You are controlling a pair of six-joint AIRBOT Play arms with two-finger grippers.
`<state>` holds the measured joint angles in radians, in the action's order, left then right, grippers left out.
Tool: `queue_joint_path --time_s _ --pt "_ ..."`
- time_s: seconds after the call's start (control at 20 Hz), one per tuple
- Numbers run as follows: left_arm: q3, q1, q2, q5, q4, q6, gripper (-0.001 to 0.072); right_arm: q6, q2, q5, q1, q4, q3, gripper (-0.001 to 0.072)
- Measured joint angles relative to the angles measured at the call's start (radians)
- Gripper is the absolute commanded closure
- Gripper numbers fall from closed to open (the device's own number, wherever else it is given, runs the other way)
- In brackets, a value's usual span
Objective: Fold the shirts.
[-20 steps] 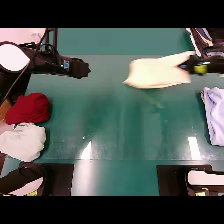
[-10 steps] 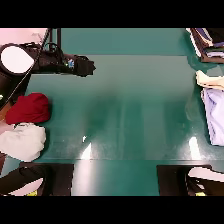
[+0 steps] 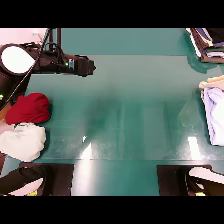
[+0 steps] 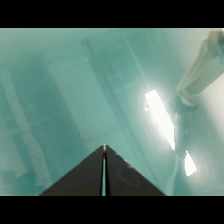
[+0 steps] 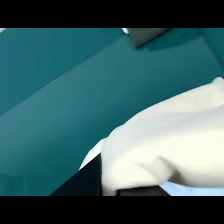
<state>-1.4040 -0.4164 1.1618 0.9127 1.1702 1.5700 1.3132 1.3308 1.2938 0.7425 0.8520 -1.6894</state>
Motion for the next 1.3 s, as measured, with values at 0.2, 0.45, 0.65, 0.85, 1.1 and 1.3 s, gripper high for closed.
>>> queue_joint_path --time_s 0.2,0.45,0.65,0.85,1.1,1.3 --pt "0.000 0.000 0.000 0.015 0.002 -0.017 0.0681 0.037 -0.063 0.066 0.043 0.090 0.014 0.0696" --pt "0.000 0.000 0.000 0.024 0.002 -0.040 0.0681 0.055 -0.185 0.126 0.125 0.225 0.227 0.0511" --pt "0.000 0.000 0.000 0.034 0.003 -0.053 0.0681 0.057 -0.281 0.141 0.210 0.350 0.420 0.0107" --pt "0.000 0.000 0.000 0.038 0.003 -0.057 0.0680 0.059 -0.342 0.132 0.274 0.386 0.512 0.0107" --pt "0.000 0.000 0.000 0.040 0.001 -0.059 0.0680 0.060 -0.375 0.085 0.151 0.265 0.502 0.0112" --pt "0.000 0.000 0.000 0.039 0.000 -0.059 0.0680 0.060 -0.380 0.058 -0.123 0.198 0.463 0.0221"
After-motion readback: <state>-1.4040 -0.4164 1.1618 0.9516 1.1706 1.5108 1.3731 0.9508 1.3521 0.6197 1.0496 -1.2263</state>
